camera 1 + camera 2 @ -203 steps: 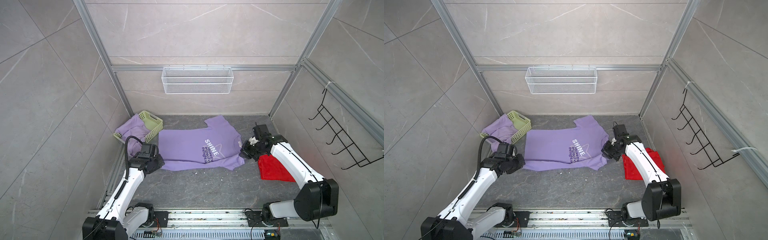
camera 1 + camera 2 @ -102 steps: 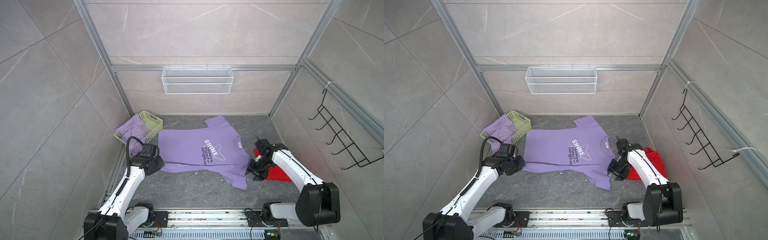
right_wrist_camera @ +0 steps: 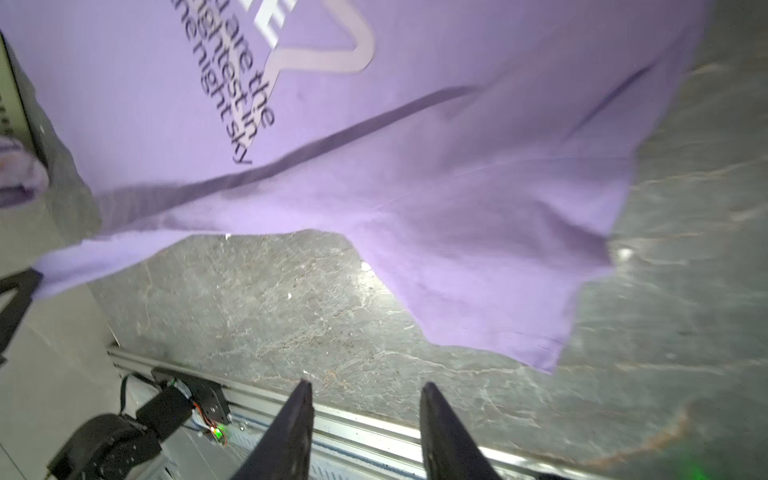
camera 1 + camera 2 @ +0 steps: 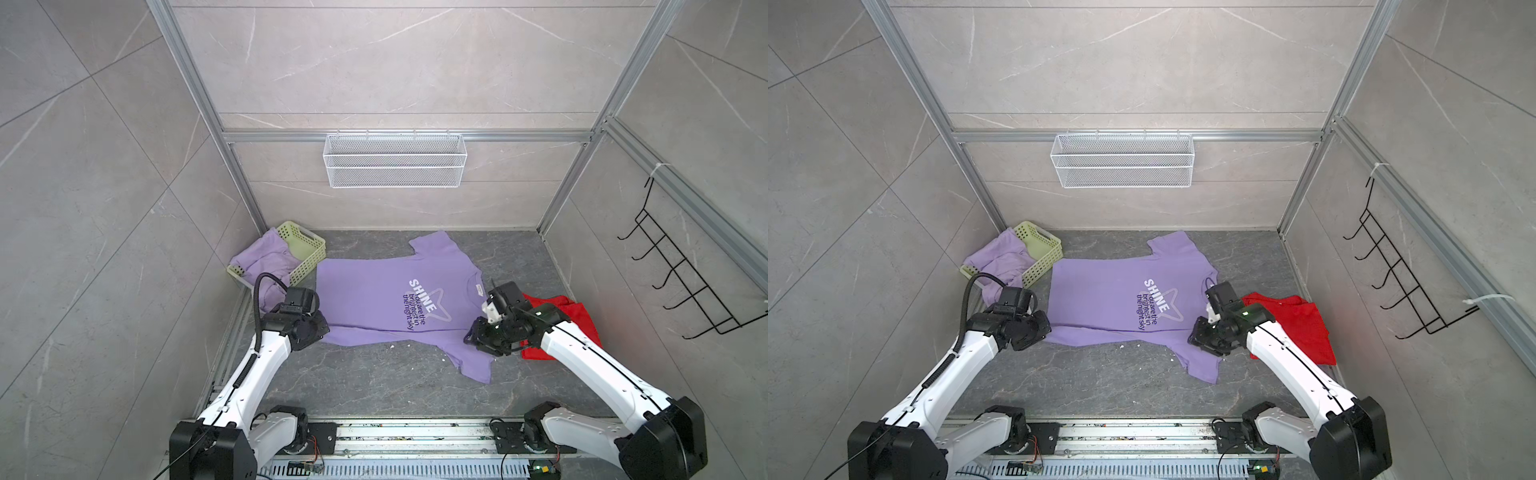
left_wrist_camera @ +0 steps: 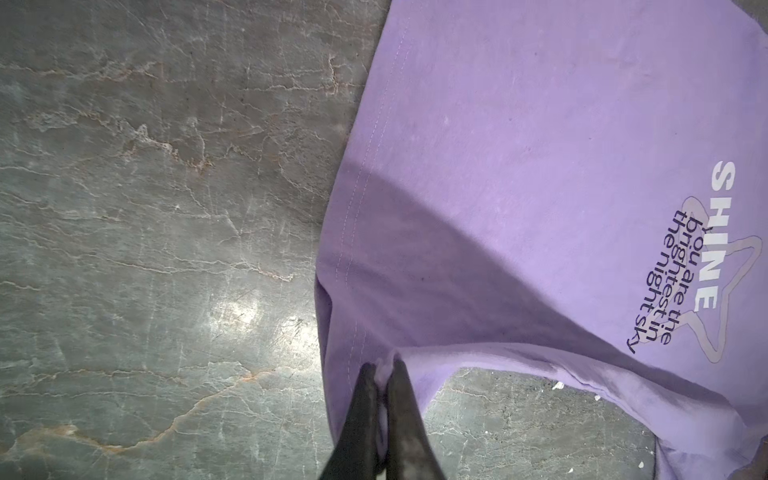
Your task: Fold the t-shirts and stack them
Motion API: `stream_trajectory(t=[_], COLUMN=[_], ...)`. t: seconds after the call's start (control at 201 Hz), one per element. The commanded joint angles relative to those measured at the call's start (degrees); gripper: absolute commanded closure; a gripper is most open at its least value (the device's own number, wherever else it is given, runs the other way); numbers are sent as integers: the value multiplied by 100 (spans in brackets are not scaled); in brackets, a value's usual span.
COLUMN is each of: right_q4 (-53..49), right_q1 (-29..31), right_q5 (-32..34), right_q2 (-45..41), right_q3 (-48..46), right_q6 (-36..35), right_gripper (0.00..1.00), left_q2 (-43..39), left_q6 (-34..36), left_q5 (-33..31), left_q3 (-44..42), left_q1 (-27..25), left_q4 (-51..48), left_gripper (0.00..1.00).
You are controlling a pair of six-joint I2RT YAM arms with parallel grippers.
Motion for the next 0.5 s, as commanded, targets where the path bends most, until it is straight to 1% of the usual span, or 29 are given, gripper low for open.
stream_trajectory(t=[0.0, 0.075, 0.194, 0.294, 0.388, 0.493], right_q4=[1022, 1386, 1830, 1946, 1932, 1739], right_q1=[340, 492, 746, 974, 1070, 1214], right_q5=[-160, -115, -23, 251, 514, 1014], right_q2=[178, 431, 1036, 1344, 1550, 1614], right_q3=[-311, -424, -571, -608, -625, -616], right_q6=[-30, -242, -458, -515, -537, -592], right_gripper=[52, 49, 46, 46, 45, 45], left_q2=[2, 30, 13, -123, -228, -277], left_q6=[-44, -40, -70, -164, -227, -294], left_q5=[33, 51, 55, 61, 56, 41], left_q3=[56, 80, 117, 34, -36, -67], left_q1=[-1, -4, 1, -4, -3, 2], left_q4=[64, 47, -19, -15, -28, -3], left_gripper=[100, 100, 100, 100, 100, 100])
